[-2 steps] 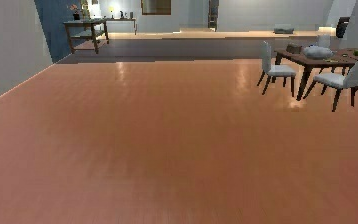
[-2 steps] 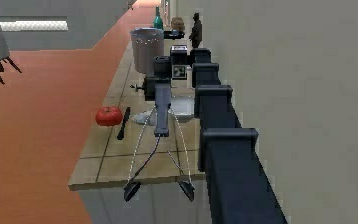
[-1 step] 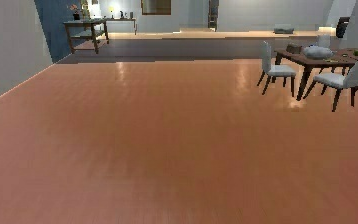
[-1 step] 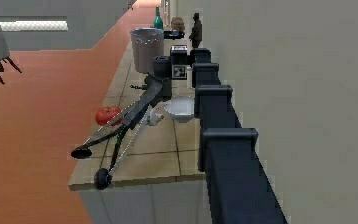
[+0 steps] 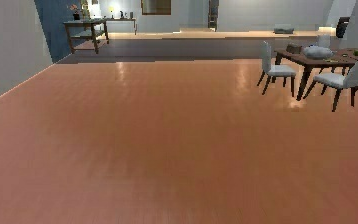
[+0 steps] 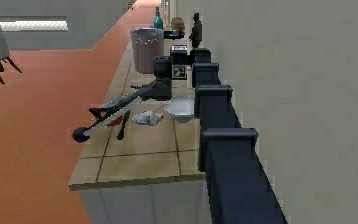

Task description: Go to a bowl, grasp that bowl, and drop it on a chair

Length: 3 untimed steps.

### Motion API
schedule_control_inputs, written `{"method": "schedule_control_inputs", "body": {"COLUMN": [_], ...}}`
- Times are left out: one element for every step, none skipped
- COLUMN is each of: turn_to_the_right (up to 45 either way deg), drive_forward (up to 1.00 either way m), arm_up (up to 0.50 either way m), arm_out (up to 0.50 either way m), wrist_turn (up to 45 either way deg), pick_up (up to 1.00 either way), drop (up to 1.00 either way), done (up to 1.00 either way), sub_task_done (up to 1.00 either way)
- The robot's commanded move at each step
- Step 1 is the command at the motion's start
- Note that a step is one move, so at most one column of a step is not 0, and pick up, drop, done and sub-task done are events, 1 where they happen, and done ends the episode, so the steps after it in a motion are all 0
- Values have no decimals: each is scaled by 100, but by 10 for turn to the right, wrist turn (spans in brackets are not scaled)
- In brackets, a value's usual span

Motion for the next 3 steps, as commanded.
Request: {"method": "schedule_control_inputs", "body": {"turn_to_the_right": [0, 0, 0], "drive_forward": [0, 0, 0], "arm_up": [0, 0, 0], "arm_out": [0, 0, 0], "wrist_turn": [450, 450, 30], "pick_up": [0, 0, 0], "drop": [0, 0, 0], "done": [0, 0, 0], "sub_task_done": [0, 0, 0]}}
